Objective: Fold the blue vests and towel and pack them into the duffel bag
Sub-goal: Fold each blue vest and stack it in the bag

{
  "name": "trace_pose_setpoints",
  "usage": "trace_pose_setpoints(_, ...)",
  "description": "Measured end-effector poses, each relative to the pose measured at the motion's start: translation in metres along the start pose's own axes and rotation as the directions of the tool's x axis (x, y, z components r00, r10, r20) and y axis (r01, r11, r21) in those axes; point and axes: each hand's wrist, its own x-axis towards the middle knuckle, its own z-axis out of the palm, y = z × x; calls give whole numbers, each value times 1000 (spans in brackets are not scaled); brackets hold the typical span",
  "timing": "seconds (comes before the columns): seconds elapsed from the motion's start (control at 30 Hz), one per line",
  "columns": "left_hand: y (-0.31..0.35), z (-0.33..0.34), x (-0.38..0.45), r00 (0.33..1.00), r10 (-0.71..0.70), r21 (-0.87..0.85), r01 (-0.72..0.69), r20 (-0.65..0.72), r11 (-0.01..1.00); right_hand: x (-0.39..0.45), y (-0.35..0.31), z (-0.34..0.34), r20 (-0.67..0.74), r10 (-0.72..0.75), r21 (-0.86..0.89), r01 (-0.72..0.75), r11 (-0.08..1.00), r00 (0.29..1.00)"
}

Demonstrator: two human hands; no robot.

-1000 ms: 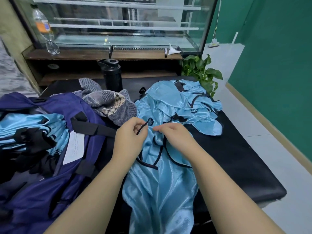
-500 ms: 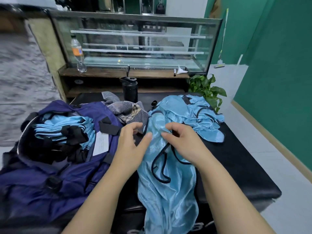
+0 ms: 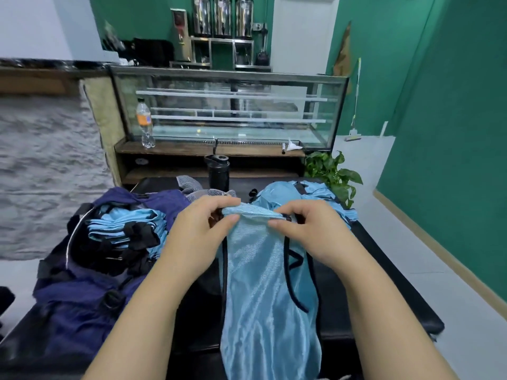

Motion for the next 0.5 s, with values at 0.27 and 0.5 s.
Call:
trace_pose_setpoints(0.27,12,-20,-4,987,159,130,-155,-23,979,-11,-21,-4,-89,-87,34,90,995,992)
trace_pose_setpoints(0.5,17,-11,-10,995,-91,-448,64,-40,892,-11,-23,1,-41,-54,224,62,973,998)
